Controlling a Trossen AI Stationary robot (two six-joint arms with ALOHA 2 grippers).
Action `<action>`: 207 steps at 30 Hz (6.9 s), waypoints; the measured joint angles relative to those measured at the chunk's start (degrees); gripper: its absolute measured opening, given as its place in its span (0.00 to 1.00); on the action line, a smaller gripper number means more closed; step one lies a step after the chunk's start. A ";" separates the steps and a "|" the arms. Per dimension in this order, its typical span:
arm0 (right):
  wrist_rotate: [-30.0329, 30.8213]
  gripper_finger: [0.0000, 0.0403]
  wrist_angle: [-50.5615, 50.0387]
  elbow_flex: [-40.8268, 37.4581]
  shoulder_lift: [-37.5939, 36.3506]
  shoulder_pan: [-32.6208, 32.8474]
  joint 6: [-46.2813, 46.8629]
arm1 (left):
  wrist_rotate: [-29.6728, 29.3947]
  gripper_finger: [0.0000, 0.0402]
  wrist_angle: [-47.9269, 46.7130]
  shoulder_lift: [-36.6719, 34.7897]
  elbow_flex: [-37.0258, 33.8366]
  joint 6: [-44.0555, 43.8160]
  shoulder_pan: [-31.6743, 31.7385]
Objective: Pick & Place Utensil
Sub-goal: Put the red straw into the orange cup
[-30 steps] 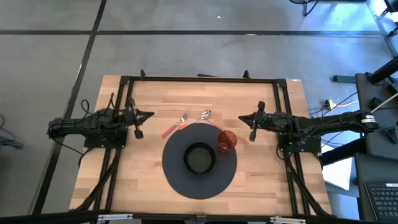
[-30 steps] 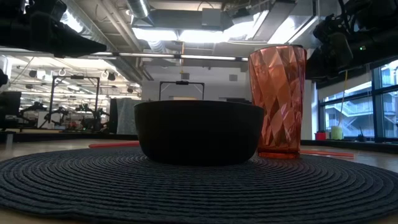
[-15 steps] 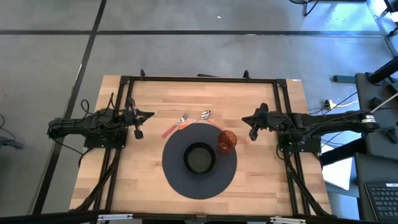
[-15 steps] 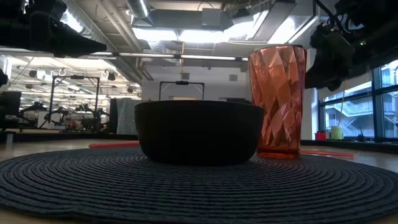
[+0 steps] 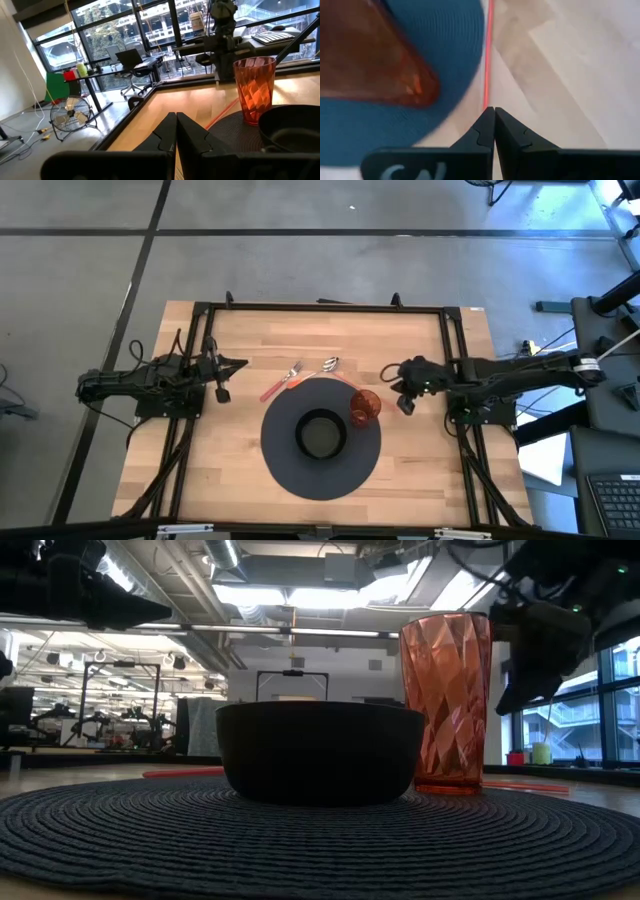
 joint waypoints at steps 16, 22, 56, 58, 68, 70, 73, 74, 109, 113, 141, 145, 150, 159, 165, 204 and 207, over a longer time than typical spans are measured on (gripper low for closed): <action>-2.13 0.45 -16.42 16.12 25.28 2.11 -5.93 | 0.00 0.01 -0.34 -0.02 0.00 -0.02 0.00; -2.05 0.58 -15.06 16.12 30.22 2.74 -6.01 | 0.00 0.01 -0.33 0.00 0.00 0.02 0.00; 1.32 0.62 -13.74 16.10 30.20 4.57 -1.27 | 0.00 0.01 -0.33 0.00 0.00 -0.31 0.00; 0.14 0.62 -13.41 16.10 30.07 4.57 -1.30 | 0.00 0.01 -0.31 -0.01 0.00 -0.31 0.00; -2.66 0.62 -9.43 16.10 25.93 4.55 2.94 | 0.00 0.01 -0.31 0.00 0.00 -0.31 0.00; -1.15 0.62 -9.63 16.10 24.78 4.08 8.63 | 0.00 0.01 -0.33 0.00 0.00 -0.31 0.00; -3.09 0.62 -12.35 16.10 24.13 2.12 14.77 | 0.00 0.01 -0.33 0.00 0.00 -0.33 0.00; -4.20 0.62 -13.95 16.10 24.13 1.64 15.53 | 0.00 0.01 -0.32 0.00 0.00 -0.33 0.00; -6.00 0.62 -14.30 15.66 31.76 0.90 16.51 | 0.02 0.01 -0.33 0.00 0.00 -0.50 0.00; -5.89 0.62 -14.12 15.64 32.42 1.23 16.64 | 0.01 0.01 -0.33 0.00 0.00 -0.50 0.00; -5.31 0.58 -10.60 15.75 38.86 1.27 14.91 | 0.02 0.01 -0.33 0.00 0.00 -0.46 0.00; -5.11 0.53 -10.06 15.75 38.86 1.27 13.77 | 0.02 0.01 -0.33 -0.01 0.00 -0.45 0.00; -5.01 0.53 -10.28 17.30 39.00 2.06 11.71 | 0.02 0.01 -0.33 0.00 0.00 -0.43 0.00; -5.18 0.54 -9.86 19.70 38.93 3.23 16.64 | 0.02 0.01 -0.33 0.00 0.00 -0.44 0.00; -4.42 0.53 -14.31 19.40 40.01 3.07 21.33 | 0.02 0.01 -0.33 -0.02 0.00 -0.46 0.00; -3.96 0.03 -14.00 18.94 42.66 2.54 15.37 | 0.00 0.01 -0.33 0.00 0.00 -0.46 0.00; -4.05 0.01 -14.06 18.91 42.56 2.16 14.50 | 0.01 0.01 -0.33 -0.02 0.00 -0.46 0.00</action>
